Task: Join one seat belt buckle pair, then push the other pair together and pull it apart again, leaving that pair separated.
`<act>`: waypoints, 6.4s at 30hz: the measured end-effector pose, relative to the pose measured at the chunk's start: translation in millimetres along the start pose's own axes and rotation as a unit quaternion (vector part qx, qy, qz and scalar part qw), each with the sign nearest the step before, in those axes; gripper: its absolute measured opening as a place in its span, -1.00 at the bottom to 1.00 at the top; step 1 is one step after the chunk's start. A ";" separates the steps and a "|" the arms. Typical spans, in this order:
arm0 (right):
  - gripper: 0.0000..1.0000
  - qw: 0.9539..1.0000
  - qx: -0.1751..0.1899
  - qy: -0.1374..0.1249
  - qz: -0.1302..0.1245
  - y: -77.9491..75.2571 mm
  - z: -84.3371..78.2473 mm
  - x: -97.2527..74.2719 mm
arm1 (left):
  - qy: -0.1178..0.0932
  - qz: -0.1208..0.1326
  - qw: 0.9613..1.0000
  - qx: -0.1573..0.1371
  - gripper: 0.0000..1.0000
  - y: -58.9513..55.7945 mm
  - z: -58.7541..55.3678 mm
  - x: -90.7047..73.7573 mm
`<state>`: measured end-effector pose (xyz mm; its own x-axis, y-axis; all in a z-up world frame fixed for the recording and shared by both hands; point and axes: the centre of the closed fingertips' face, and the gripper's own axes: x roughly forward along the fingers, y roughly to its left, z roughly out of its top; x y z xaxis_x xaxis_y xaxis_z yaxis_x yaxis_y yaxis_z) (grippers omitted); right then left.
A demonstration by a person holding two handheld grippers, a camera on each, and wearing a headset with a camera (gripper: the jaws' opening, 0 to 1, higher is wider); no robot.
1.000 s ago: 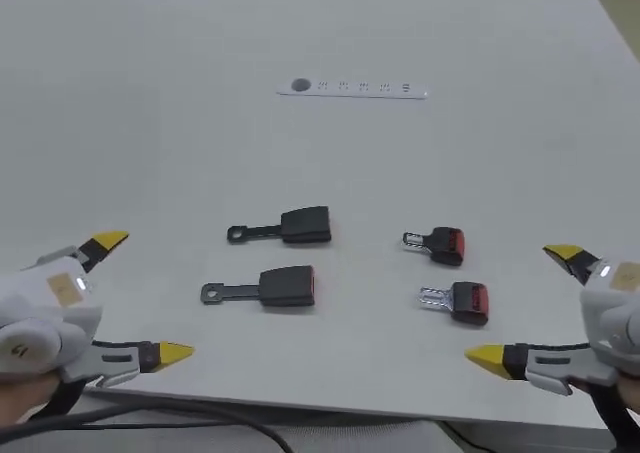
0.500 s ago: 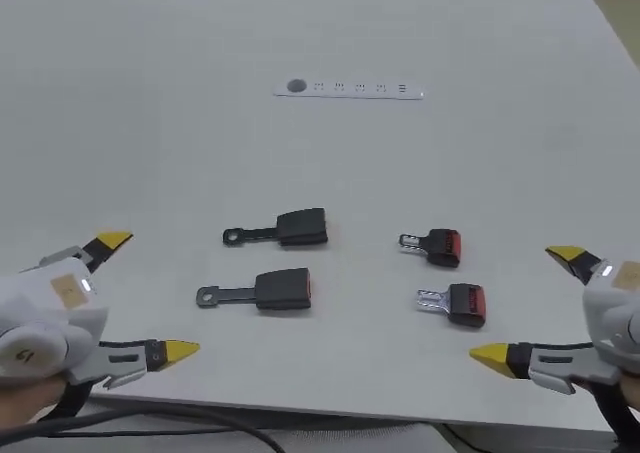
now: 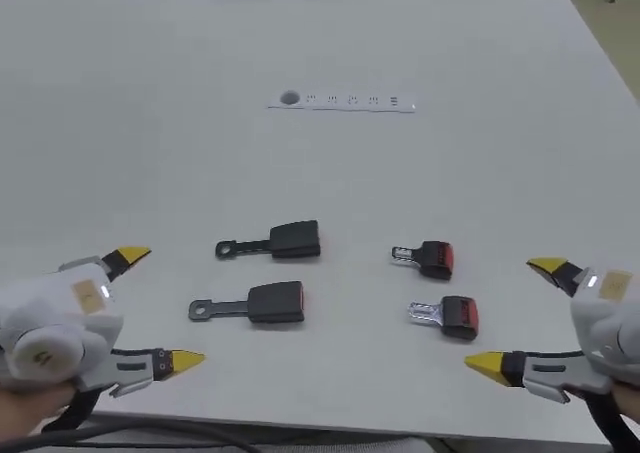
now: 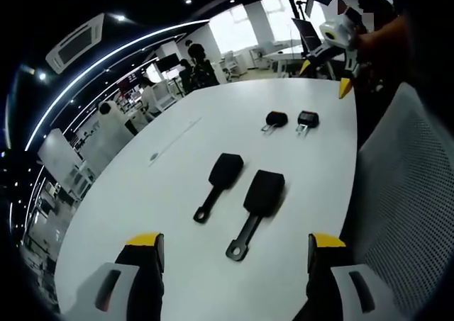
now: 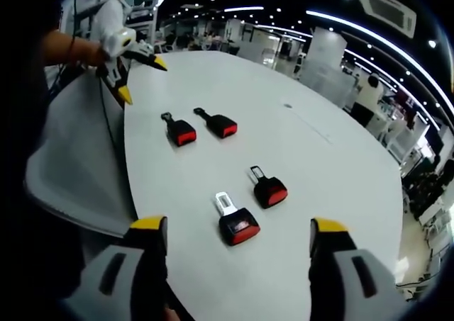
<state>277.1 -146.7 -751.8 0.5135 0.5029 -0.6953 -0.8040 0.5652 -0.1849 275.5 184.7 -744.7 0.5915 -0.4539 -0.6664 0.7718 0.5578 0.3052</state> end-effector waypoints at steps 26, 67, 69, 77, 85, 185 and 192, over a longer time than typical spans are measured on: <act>0.38 0.995 -0.077 0.041 0.058 12.3 -5.1 20.1 | 0.032 -0.086 0.995 0.044 0.35 -23.3 7.8 39.2; -0.10 0.974 -0.096 0.105 0.174 3.6 -37.7 78.4 | 0.099 -0.209 0.969 0.086 -0.04 -40.6 2.2 112.6; -0.11 0.973 -0.101 0.109 0.179 3.7 -39.1 79.2 | 0.103 -0.214 0.967 0.089 -0.04 -42.1 1.4 113.3; -0.14 0.965 -0.112 0.130 0.200 2.0 -49.1 84.3 | 0.104 -0.227 0.963 0.104 -0.12 -44.0 -0.8 118.7; -0.19 0.961 -0.122 0.139 0.205 -1.4 -57.3 87.4 | 0.114 -0.238 0.959 0.100 -0.21 -47.7 -6.6 127.0; -0.32 0.955 -0.167 0.107 0.222 75.6 30.5 158.2 | 0.158 -0.281 0.930 0.174 -0.34 -50.4 -9.2 131.8; -0.32 0.953 -0.172 0.108 0.226 76.5 32.5 159.1 | 0.159 -0.281 0.931 0.172 -0.34 -50.1 -9.6 131.9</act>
<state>307.0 -2.2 -854.0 0.0483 0.4765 -0.8779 -0.9981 0.0567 -0.0242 312.6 103.6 -854.4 0.0162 -0.3482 -0.9373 0.9998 0.0139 0.0121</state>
